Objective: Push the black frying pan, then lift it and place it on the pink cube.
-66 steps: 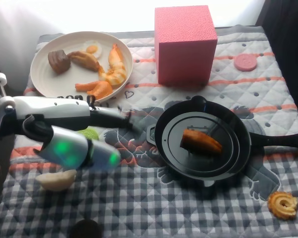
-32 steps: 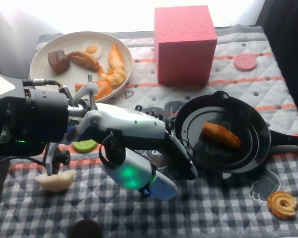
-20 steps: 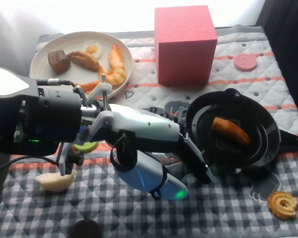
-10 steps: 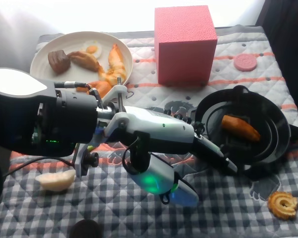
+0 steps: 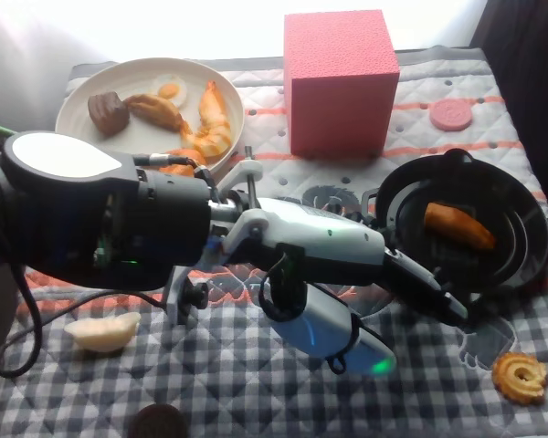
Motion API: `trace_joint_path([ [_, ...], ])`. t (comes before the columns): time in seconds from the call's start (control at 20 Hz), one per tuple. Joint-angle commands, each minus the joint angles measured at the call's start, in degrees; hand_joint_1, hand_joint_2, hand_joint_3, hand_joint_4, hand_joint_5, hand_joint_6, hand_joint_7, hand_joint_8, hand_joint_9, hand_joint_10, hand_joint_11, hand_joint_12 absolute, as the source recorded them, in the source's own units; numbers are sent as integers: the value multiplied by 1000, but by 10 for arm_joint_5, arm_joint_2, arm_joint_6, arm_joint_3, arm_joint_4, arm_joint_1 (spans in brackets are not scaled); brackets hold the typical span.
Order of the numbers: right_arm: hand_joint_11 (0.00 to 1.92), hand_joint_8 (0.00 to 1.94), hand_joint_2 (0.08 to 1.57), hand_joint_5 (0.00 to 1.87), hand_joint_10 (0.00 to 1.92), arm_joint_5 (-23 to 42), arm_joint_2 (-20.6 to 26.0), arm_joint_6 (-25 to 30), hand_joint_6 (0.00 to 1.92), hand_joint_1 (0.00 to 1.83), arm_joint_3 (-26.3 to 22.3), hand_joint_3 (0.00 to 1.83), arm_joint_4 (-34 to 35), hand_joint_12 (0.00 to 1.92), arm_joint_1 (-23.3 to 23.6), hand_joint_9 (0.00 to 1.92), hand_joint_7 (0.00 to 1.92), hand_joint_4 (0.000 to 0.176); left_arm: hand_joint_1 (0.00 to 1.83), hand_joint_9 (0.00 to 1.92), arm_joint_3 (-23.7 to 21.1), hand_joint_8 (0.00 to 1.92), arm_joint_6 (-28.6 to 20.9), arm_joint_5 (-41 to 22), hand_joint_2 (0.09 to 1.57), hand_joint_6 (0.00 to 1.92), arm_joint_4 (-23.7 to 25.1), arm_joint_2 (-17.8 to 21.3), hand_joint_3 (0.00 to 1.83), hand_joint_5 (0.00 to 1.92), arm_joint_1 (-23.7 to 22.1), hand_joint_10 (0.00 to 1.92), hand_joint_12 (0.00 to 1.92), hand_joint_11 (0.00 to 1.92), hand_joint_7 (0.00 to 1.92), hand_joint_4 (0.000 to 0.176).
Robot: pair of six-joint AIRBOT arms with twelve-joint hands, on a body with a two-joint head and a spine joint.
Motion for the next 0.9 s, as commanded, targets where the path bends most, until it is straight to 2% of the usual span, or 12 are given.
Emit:
trace_joint_path([
  [0.0,0,0,1175,0,0,74,1,2,0,461,5,0,3,893,1,0,0,30,599,278,0,4,0,-26,1322,6,-28,-3,12,306,-1,9,545,0,309,67],
  [0.15,0,0,1173,0,0,74,1,3,0,473,5,0,3,864,1,0,0,14,646,145,6,0,5,-30,1280,3,-38,-17,0,275,0,0,299,0,211,85],
  [0.2,0,0,1171,0,1,74,1,3,0,470,6,0,3,864,1,2,0,6,680,199,7,7,10,-32,1246,16,-44,-20,0,331,1,14,464,0,257,87],
  [0.35,0,0,1168,0,0,74,1,3,0,455,6,0,3,761,1,0,0,9,744,315,10,15,16,-35,1220,17,-52,-28,0,400,1,32,568,0,356,52],
  [0.4,0,0,1173,0,0,74,1,3,0,463,6,1,3,627,1,0,0,6,833,372,11,29,16,-36,1198,71,-54,-31,0,540,1,49,735,0,435,23],
  [0.45,0,0,1168,0,0,74,1,3,0,466,6,0,3,704,1,0,0,23,814,370,11,20,16,-36,1215,78,-55,-31,0,559,3,42,746,0,447,26],
  [0.5,0,0,1172,0,0,74,1,3,0,466,6,2,3,721,1,0,0,17,681,348,11,4,16,-36,1264,45,-58,-28,13,485,4,30,656,0,406,44],
  [0.55,0,0,1166,0,0,73,1,3,0,440,7,0,3,804,1,0,0,22,599,204,10,0,15,-36,1269,4,-65,-19,7,275,7,4,257,0,237,59],
  [0.6,0,0,1166,0,0,72,1,3,0,440,8,0,4,804,1,0,0,22,599,204,8,0,14,-36,1269,4,-69,-10,7,275,8,4,257,0,237,59],
  [0.65,0,0,1181,0,0,67,1,4,0,475,10,1,4,836,1,1,0,7,719,356,4,13,14,-37,1267,22,-79,4,1,413,10,35,719,0,395,39],
  [0.8,0,0,1185,0,10,45,2,5,0,529,19,1,6,932,1,29,0,0,722,479,-10,25,28,-50,1266,46,-113,36,1,520,10,73,1056,0,493,13],
  [0.85,0,0,1180,0,20,32,2,8,0,587,24,0,9,1245,1,68,0,0,663,501,-17,20,44,-56,1346,51,-138,52,23,553,10,82,1197,0,516,0],
])
